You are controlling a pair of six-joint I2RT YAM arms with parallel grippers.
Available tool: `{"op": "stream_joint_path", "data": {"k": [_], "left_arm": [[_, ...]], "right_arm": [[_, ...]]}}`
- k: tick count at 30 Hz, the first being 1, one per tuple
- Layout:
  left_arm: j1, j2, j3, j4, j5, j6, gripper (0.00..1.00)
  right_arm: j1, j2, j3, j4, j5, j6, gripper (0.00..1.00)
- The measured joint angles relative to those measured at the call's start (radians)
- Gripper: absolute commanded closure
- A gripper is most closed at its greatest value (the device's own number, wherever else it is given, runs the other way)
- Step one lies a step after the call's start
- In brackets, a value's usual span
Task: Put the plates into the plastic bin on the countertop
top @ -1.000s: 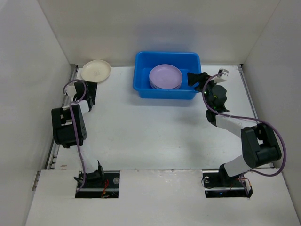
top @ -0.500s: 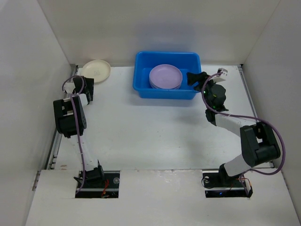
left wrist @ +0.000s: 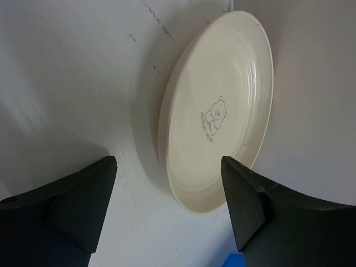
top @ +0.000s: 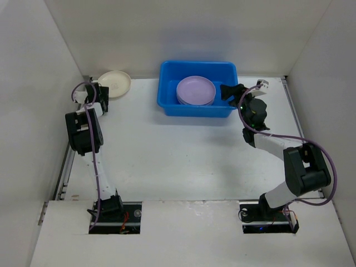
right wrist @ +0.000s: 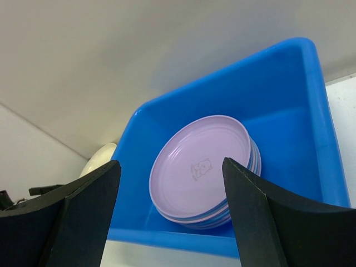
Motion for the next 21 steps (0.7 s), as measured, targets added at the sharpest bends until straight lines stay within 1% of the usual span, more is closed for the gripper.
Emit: {"op": "stream_joint_path", "data": {"k": [1,4,10,11,13,16,19,21], "left_arm": [[0.000,0.012,0.020,-0.011,0.000,-0.001,0.27],[0.000,0.041,0.070,-0.037,0.000,-0.008,0.33],[0.002,0.092,0.151,-0.097,0.001,-0.020,0.50],[0.002,0.098,0.158,-0.103,0.001,-0.024,0.54],[0.002,0.106,0.169,-0.113,0.001,-0.026,0.64],[0.002,0.122,0.187,-0.131,0.001,-0.030,0.75],[0.002,0.133,0.202,-0.151,0.002,-0.032,0.85],[0.002,0.135,0.204,-0.159,0.002,-0.034,0.90]], "right_arm": [[0.000,0.000,0.000,0.000,-0.001,0.000,0.21],[0.000,0.000,0.001,0.000,-0.002,0.001,0.21],[-0.002,0.001,0.002,0.000,-0.008,0.013,0.21],[-0.002,0.001,0.002,0.000,-0.009,0.016,0.21],[-0.002,0.001,0.002,0.000,-0.010,0.017,0.21],[-0.002,0.001,0.002,0.000,-0.010,0.020,0.21],[-0.004,0.001,0.002,0.000,-0.010,0.021,0.21],[-0.006,0.001,0.002,0.001,-0.011,0.023,0.21]]}}
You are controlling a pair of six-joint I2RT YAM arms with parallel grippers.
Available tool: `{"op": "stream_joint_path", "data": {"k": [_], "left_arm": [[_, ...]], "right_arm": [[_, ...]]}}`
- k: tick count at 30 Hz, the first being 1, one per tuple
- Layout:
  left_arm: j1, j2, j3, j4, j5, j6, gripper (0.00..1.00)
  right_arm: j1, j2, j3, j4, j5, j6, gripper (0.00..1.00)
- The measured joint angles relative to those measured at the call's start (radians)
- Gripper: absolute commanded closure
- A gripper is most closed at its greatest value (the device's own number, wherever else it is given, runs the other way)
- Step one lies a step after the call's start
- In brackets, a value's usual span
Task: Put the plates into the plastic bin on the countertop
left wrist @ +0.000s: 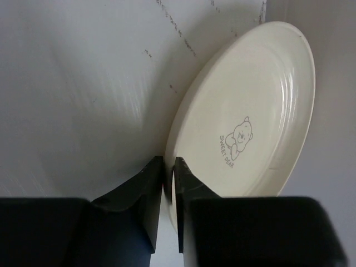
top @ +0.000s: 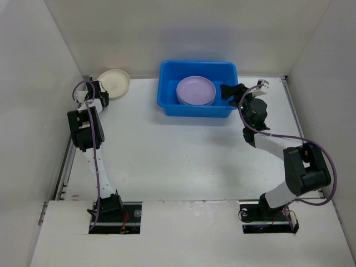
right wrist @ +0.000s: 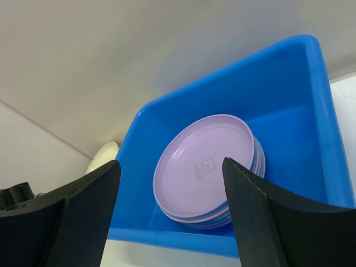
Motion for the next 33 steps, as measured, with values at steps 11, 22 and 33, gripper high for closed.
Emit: {"op": "stream_joint_path", "data": {"k": [11,22,33], "left_arm": [[0.004,-0.095,-0.140,0.006,0.016,-0.010,0.95],[-0.068,-0.458,-0.342,-0.055,-0.027,0.068,0.94],[-0.380,-0.464,-0.106,-0.029,0.030,0.411,0.93]], "right_arm": [[-0.008,0.000,0.000,0.000,-0.001,0.010,0.21],[-0.022,-0.027,-0.059,0.016,0.015,0.014,0.21],[-0.062,-0.075,-0.108,0.023,0.085,0.034,0.21]]}}
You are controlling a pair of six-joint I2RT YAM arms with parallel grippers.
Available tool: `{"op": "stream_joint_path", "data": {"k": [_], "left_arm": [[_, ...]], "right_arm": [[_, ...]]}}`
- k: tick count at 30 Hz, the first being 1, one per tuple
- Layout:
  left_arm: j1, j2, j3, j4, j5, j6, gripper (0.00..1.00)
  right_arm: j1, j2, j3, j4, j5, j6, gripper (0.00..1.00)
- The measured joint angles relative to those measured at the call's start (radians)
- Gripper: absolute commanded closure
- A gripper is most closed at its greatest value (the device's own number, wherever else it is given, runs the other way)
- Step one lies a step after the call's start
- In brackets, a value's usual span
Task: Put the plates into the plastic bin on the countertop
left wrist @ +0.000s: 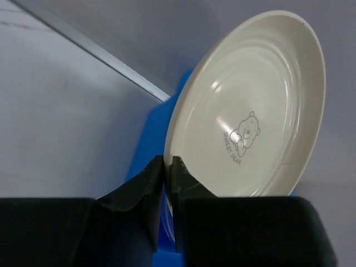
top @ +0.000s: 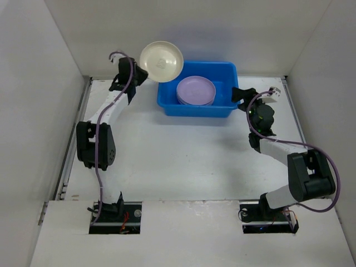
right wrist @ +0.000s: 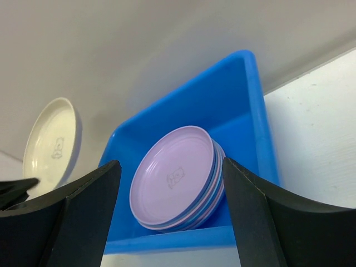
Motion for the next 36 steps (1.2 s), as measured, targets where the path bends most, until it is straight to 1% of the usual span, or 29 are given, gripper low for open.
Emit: {"op": "stream_joint_path", "data": {"k": [2,5,9,19,23,24,25,27,30,31,32,33,34,35,36], "left_arm": [[-0.056,0.041,0.058,0.008,0.022,0.080,0.93],[-0.130,0.090,0.104,0.016,0.045,0.174,0.93],[-0.195,0.151,0.143,0.018,0.061,0.272,0.93],[-0.278,0.296,0.245,0.018,0.059,0.463,0.90],[-0.291,0.339,0.270,0.018,0.055,0.495,0.85],[-0.290,0.346,0.275,0.019,0.055,0.500,0.83],[-0.290,0.351,0.278,0.018,0.056,0.504,0.77],[-0.288,0.356,0.280,0.019,0.055,0.516,0.71],[-0.285,0.356,0.282,0.022,0.052,0.536,0.53],[-0.285,0.356,0.282,0.023,0.052,0.542,0.44],[-0.285,0.356,0.282,0.024,0.052,0.547,0.30],[-0.286,0.355,0.282,0.025,0.052,0.559,0.22],[-0.287,0.354,0.282,0.026,0.052,0.562,0.17],[-0.289,0.351,0.281,0.026,0.049,0.567,0.00],[-0.291,0.345,0.277,0.027,0.046,0.579,0.00]], "right_arm": [[-0.004,0.000,-0.003,0.000,0.005,0.006,0.21],[-0.004,0.000,-0.004,0.005,0.007,0.011,0.21],[-0.004,0.000,-0.004,0.015,0.007,0.015,0.21],[-0.004,0.000,-0.004,0.023,0.006,0.018,0.21],[-0.004,0.000,-0.004,0.027,0.002,0.019,0.21],[-0.004,0.000,-0.004,0.028,0.001,0.019,0.21],[-0.004,0.000,-0.004,0.030,0.000,0.019,0.21],[-0.004,0.000,-0.004,0.031,-0.002,0.019,0.21],[-0.004,0.000,-0.004,0.031,-0.004,0.019,0.21],[-0.004,0.000,-0.004,0.031,-0.004,0.018,0.21],[-0.004,0.000,-0.004,0.031,-0.004,0.018,0.21],[-0.004,0.000,-0.004,0.031,-0.005,0.018,0.21],[-0.004,0.000,-0.004,0.031,-0.005,0.018,0.21],[-0.004,0.000,-0.004,0.031,-0.005,0.018,0.21],[-0.004,0.000,-0.004,0.031,-0.005,0.018,0.21]]}}
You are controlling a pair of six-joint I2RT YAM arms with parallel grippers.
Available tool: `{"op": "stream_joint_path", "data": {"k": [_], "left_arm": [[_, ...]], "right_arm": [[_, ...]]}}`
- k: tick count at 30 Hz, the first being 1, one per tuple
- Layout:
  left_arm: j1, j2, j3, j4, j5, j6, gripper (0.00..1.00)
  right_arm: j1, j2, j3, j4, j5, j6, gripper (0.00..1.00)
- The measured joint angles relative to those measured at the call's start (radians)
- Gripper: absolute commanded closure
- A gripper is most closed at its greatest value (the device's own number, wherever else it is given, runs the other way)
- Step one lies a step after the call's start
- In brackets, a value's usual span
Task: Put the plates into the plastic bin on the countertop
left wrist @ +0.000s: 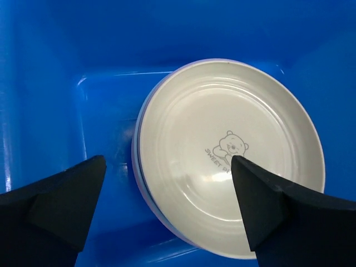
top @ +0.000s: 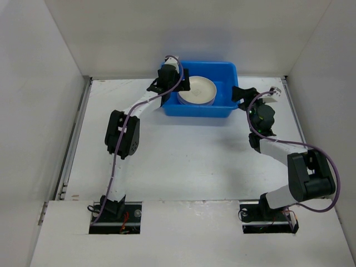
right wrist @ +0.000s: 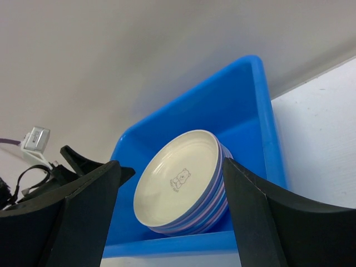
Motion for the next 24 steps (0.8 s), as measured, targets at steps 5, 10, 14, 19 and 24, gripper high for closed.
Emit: {"op": "stream_joint_path", "data": {"k": [5,10,14,19,24], "left_arm": [[-0.031,-0.105,-0.063,-0.003,-0.048,0.050,0.00],[-0.112,-0.336,-0.172,0.032,-0.127,0.118,0.00],[-0.187,-0.572,-0.329,0.090,-0.211,0.163,0.00],[-0.216,-0.866,-0.628,0.122,-0.357,0.177,0.00],[-0.251,-1.061,-0.953,0.106,-0.539,0.137,0.00]], "right_arm": [[0.000,0.000,0.000,0.000,0.000,0.000,0.21],[0.005,-0.013,0.000,-0.006,0.001,-0.013,0.21],[0.045,-0.099,-0.001,-0.043,0.006,-0.066,0.19],[0.140,-0.266,0.011,-0.150,0.053,-0.178,0.16],[0.234,-0.393,0.014,-0.288,0.156,-0.280,0.12]]}}
